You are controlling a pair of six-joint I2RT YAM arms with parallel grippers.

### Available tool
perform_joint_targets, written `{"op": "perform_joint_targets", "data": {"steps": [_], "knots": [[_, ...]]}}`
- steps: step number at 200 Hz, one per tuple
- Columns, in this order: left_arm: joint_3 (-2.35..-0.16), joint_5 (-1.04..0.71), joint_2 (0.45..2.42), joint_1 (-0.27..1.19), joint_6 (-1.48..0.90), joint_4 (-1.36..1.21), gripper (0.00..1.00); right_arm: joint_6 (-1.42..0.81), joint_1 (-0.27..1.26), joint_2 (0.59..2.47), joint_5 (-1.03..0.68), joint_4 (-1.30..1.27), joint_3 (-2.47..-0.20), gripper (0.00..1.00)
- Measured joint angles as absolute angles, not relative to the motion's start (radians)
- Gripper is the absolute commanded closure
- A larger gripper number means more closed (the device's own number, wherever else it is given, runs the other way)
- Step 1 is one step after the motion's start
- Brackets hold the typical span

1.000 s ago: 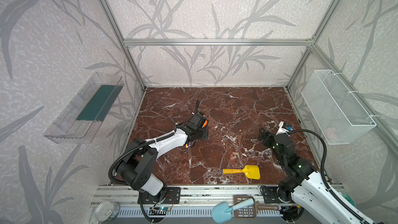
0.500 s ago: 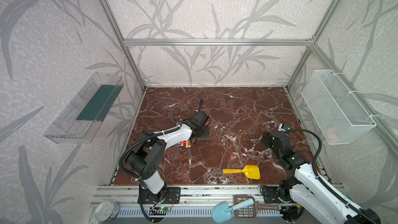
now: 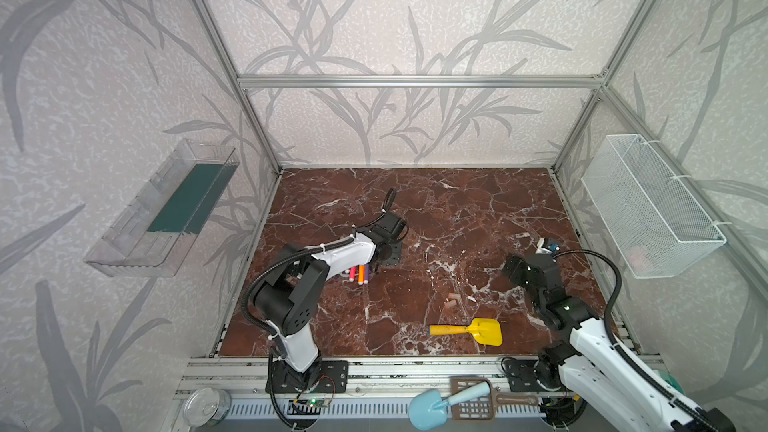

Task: Insert the pens into the pen caps
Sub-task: 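Close the left gripper on an uncapped orange marker and lift it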

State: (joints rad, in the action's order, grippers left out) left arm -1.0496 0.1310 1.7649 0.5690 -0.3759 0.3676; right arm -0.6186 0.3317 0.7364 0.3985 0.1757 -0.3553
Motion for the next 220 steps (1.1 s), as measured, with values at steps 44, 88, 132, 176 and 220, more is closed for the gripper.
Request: {"op": "perform_joint_targets", "data": {"steps": [44, 88, 132, 176, 220], "knots": [[-1.101, 0.119, 1.839, 0.538, -0.363, 0.39, 0.34, -0.619, 0.332, 0.714, 0.39, 0.177, -0.344, 0.09], [-1.108, 0.064, 1.846, 0.53, -0.35, 0.393, 0.46, -0.618, 0.328, 0.67, 0.383, 0.176, -0.326, 0.09], [-1.131, 0.018, 1.859, 0.53, -0.336, 0.4, 0.53, -0.617, 0.328, 0.653, 0.381, 0.177, -0.316, 0.09], [-1.152, -0.003, 1.874, 0.53, -0.332, 0.401, 0.63, -0.616, 0.328, 0.653, 0.38, 0.177, -0.316, 0.09], [-1.153, -0.01, 1.874, 0.53, -0.331, 0.406, 0.77, -0.616, 0.328, 0.653, 0.379, 0.176, -0.316, 0.09]]}}
